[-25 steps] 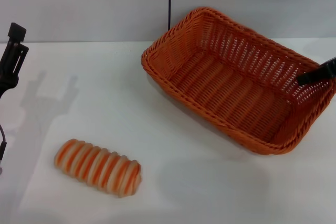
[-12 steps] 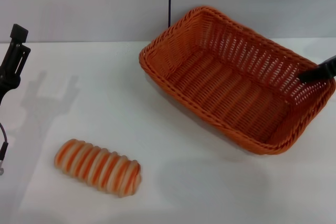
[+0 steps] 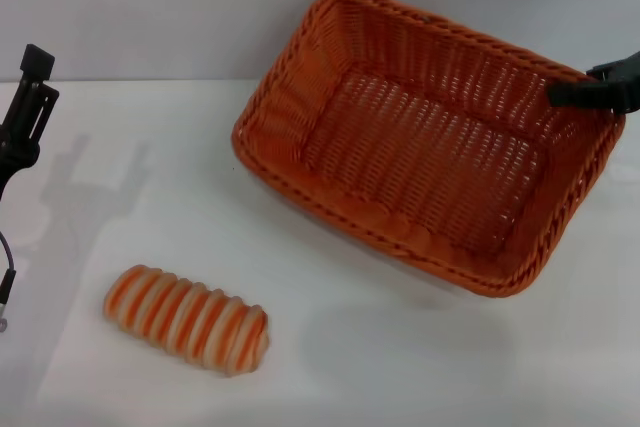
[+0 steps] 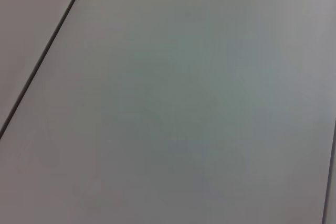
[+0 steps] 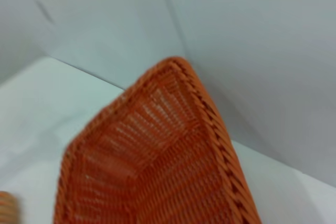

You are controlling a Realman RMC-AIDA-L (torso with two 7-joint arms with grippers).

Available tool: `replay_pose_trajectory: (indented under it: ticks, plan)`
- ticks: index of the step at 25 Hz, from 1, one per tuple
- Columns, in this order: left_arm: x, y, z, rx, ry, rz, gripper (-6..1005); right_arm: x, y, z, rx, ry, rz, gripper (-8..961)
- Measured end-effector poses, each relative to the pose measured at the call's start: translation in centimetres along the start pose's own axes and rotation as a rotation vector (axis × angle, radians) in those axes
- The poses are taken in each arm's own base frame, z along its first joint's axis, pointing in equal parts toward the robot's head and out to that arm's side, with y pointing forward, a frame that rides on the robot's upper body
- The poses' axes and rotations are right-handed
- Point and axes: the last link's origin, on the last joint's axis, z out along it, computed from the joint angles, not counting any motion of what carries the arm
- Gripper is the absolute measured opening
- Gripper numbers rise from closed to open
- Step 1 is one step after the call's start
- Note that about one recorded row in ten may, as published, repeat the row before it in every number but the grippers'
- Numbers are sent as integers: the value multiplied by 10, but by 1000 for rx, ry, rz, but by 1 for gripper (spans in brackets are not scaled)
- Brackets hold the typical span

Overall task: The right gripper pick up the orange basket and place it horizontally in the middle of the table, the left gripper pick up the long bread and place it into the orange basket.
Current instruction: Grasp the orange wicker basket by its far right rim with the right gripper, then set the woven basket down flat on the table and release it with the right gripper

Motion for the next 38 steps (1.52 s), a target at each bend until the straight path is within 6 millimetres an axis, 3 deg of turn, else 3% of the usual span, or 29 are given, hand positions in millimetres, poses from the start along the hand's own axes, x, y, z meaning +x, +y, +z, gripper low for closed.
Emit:
replay_pose_trajectory:
  ticks: [8, 17, 26, 38]
  plan:
    - [0, 0, 3, -3, 5, -8, 844, 6, 9, -10, -67, -99, -68, 172]
    - [1, 0, 6, -14, 6, -9, 844, 8, 20, -42, -168, -202, -171, 172]
    - [-2, 2, 6, -27, -14, -10, 843, 14, 23, -60, -217, -35, -250, 172]
    - [-11, 11, 5, -80, -69, -16, 844, 22, 18, -58, -234, 177, -337, 173]
